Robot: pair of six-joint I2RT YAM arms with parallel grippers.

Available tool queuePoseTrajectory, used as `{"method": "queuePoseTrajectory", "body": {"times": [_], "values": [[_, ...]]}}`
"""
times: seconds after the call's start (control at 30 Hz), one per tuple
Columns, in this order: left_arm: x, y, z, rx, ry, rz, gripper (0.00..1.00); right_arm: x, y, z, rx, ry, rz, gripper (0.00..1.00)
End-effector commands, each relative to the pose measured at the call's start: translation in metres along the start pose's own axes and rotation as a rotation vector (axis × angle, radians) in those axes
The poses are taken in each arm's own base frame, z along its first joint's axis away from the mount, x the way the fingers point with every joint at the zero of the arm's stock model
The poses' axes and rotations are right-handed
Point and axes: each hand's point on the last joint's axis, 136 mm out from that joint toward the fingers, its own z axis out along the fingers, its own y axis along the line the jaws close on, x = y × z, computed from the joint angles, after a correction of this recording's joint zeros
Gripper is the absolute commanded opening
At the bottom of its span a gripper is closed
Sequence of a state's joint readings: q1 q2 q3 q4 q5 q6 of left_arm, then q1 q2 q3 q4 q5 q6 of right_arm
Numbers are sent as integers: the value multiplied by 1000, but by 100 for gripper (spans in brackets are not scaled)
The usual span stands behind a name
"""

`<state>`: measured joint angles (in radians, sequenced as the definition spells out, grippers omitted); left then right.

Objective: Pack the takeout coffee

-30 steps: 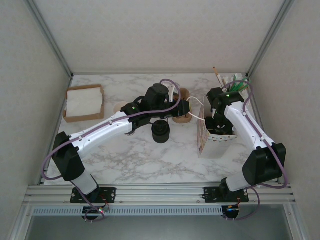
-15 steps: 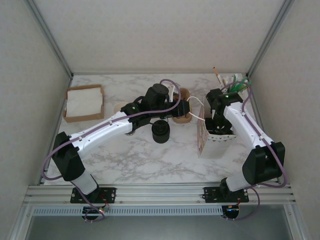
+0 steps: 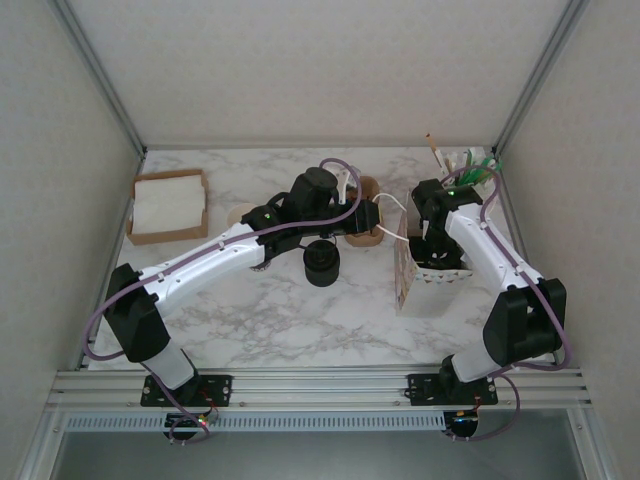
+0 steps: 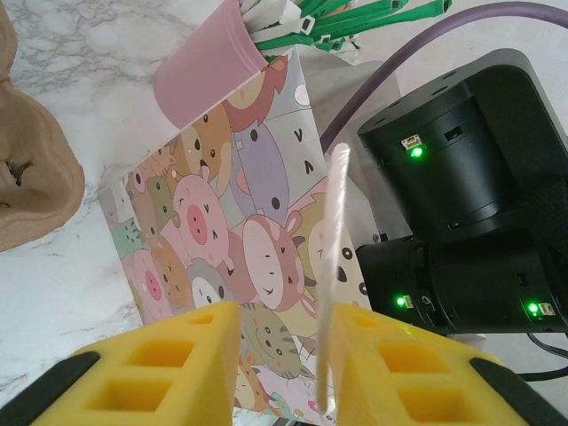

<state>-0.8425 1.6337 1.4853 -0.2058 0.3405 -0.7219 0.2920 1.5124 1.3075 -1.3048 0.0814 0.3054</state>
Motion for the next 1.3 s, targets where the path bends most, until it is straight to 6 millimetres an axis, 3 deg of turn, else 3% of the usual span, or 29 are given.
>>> {"method": "queuePoseTrajectory", "body": {"times": [0.0,1.27], "values": [[-9,-9,1,7,-26,3,32,3,-1,2,-3,17,-1,70],[-9,-9,2,4,-24,3,32,2,1,13,-5,39,-2,71]]}}
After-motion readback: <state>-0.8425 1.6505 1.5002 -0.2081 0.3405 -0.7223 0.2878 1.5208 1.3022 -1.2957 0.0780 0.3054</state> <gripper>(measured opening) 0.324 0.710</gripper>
